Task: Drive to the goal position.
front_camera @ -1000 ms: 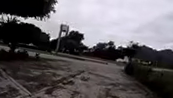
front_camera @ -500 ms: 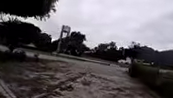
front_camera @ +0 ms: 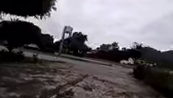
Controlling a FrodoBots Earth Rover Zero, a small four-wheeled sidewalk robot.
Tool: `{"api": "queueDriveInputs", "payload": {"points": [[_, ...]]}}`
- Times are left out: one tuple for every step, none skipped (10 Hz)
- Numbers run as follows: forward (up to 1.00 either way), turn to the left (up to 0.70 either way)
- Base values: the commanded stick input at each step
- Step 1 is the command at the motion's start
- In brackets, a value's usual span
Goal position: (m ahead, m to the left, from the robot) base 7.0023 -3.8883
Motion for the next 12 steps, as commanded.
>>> {"api": "queueDriveInputs", "payload": {"points": [[0.5, 0.0], [0.5, -0.03], [0.5, -0.45], [0.5, -0.5], [0.5, -0.5], [0.5, -0.5], [0.5, -0.5], [0.5, -0.5], [0.5, -0.5], [0.5, -0.13], [0.5, 0.0], [0.5, 0.0]]}}
